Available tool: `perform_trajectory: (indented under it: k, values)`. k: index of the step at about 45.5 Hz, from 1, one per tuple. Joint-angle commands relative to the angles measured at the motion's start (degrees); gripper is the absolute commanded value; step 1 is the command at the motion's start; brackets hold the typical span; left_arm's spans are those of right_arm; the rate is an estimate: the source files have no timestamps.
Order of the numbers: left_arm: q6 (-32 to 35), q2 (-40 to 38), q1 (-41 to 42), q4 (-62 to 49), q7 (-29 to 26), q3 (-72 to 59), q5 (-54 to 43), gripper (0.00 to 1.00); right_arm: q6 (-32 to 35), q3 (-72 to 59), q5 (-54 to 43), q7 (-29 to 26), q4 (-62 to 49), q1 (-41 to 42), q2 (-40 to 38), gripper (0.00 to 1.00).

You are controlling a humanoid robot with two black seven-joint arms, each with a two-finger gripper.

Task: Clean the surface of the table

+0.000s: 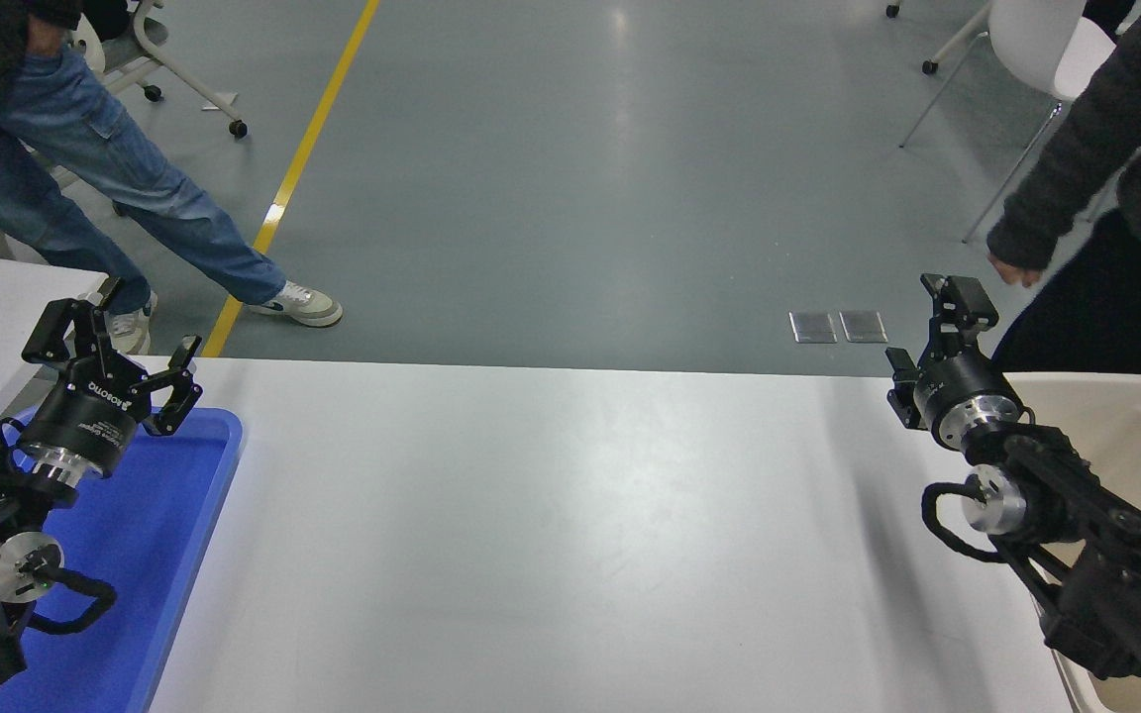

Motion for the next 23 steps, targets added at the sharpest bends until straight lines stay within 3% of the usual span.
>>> perform_trajectory:
  k: [1, 23]
  values:
    - [0.00, -0.01, 0.00, -0.01, 0.00, 0.00, 0.00, 1.00, -0.08, 2.21, 0.01, 3.59, -1.13, -2.77, 3.15, 1.00]
    - [0.00, -0.01, 0.00, -0.01, 0.00, 0.00, 0.00, 1.00, 0.10, 2.12, 0.01, 4.29, -1.22, -3.91, 3.23, 1.00]
